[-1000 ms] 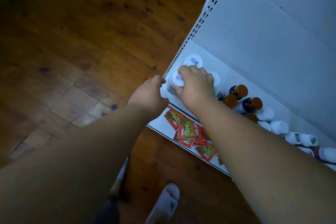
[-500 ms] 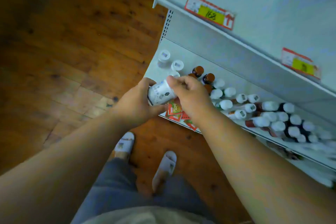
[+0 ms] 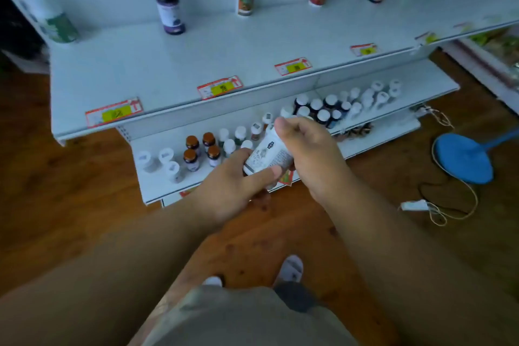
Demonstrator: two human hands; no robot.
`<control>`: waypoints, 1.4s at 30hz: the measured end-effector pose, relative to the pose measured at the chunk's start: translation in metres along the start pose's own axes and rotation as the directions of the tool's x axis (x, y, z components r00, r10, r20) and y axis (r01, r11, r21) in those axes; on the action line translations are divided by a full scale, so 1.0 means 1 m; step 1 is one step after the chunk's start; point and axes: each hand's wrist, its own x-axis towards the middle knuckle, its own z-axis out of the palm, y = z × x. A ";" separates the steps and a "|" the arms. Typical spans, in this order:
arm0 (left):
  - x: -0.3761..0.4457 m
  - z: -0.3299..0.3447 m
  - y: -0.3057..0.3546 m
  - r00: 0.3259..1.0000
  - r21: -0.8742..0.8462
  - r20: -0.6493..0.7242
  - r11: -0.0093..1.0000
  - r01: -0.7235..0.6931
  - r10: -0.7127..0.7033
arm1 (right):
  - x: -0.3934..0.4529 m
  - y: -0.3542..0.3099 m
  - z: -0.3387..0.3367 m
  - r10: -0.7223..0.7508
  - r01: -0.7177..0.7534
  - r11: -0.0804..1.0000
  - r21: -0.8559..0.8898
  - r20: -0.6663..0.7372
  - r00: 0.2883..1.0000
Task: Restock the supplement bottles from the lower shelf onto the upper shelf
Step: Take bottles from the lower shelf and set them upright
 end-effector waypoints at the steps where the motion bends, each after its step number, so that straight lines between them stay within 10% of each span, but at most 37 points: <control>1: 0.007 0.015 0.005 0.999 -0.040 0.054 0.999 0.009 -0.007 | -0.003 0.000 -0.020 -0.003 0.003 1.000 0.004 -0.038 0.999; 11: 0.102 0.226 0.071 0.927 -0.186 0.374 0.982 0.031 0.042 | -0.011 0.021 -0.257 0.017 -0.028 0.999 -0.024 -0.379 0.925; 19: 0.171 0.352 0.138 0.839 -0.316 0.544 0.932 0.179 0.023 | 0.008 0.010 -0.403 -0.035 0.050 0.998 0.028 -0.393 0.919; 26: 0.286 0.434 0.189 0.828 -0.278 0.550 0.959 0.059 0.109 | 0.086 0.012 -0.510 -0.051 0.015 0.998 -0.059 -0.667 0.743; 36: 0.416 0.572 0.240 0.670 -0.223 0.738 0.908 0.354 -0.080 | 0.151 0.041 -0.670 -0.008 0.030 0.999 0.020 -0.684 0.730; 42: 0.487 0.667 0.242 0.805 -0.239 0.594 0.954 0.180 -0.003 | 0.210 0.091 -0.774 0.067 -0.108 0.994 -0.010 -0.730 0.680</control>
